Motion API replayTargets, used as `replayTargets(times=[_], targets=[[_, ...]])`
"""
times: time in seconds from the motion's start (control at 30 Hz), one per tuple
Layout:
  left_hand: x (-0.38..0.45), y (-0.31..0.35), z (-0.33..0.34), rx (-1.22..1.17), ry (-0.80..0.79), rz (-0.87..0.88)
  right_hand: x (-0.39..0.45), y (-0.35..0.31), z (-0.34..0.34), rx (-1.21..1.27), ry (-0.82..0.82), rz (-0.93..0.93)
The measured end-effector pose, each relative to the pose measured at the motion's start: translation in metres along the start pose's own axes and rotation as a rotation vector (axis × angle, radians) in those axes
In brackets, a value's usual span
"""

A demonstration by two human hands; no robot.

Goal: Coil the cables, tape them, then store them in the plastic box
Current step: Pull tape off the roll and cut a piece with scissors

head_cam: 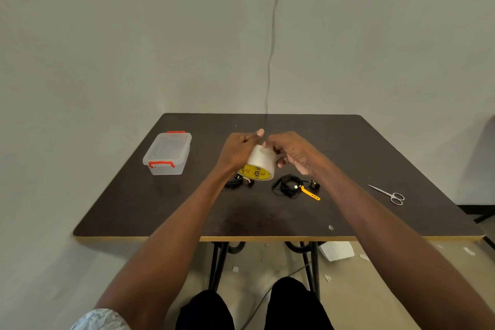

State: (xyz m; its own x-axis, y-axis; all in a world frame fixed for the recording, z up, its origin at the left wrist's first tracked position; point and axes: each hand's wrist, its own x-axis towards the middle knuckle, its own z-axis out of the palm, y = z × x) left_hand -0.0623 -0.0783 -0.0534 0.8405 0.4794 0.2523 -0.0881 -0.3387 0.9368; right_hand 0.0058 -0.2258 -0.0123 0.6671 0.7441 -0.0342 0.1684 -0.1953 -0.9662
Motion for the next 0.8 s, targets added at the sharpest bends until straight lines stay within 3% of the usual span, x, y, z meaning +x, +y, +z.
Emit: replayTargets(times=[0.5, 0.8], targets=[[-0.001, 0.004, 0.001, -0.079, 0.004, -0.041, 0.000, 0.001, 0.016, 0.016, 0.149, 0.055], [-0.005, -0.004, 0.003, -0.134, 0.010, -0.137, 0.001, 0.017, 0.017, 0.048, 0.156, 0.059]])
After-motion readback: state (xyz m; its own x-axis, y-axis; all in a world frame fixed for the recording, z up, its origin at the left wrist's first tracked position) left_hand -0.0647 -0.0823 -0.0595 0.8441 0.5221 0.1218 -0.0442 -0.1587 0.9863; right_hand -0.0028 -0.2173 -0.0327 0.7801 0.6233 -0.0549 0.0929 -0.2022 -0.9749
